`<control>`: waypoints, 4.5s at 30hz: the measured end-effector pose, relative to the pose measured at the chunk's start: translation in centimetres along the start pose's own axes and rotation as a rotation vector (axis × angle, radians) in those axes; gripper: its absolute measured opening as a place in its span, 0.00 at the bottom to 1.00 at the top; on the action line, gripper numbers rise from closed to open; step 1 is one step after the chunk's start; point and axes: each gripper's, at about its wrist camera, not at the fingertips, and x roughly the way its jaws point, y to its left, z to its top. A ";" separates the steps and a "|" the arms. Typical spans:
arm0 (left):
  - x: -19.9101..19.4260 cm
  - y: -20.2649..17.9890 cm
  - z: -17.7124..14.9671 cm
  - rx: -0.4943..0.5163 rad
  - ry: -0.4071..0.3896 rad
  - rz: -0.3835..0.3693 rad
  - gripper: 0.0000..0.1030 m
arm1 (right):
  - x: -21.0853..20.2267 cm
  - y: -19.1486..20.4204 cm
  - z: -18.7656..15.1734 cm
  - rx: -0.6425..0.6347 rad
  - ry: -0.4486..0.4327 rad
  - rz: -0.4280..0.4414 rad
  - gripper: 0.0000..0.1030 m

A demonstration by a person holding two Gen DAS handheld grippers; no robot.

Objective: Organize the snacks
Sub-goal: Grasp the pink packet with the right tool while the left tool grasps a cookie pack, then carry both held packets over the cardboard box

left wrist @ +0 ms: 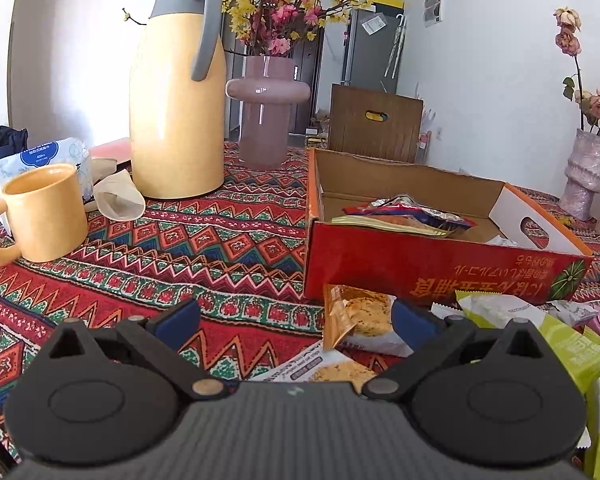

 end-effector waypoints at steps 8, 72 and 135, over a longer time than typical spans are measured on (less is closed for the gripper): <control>0.0 0.0 0.0 -0.005 0.003 -0.007 1.00 | 0.2 -0.3 -0.1 -0.048 0.035 -0.042 1.00; 2.0 -1.4 -0.3 -0.037 0.320 0.139 0.80 | 2.4 0.2 0.7 0.103 -0.042 0.103 0.59; 6.9 -8.3 10.5 0.048 -0.035 0.000 0.41 | 8.3 9.2 10.2 -0.050 -0.161 0.137 0.59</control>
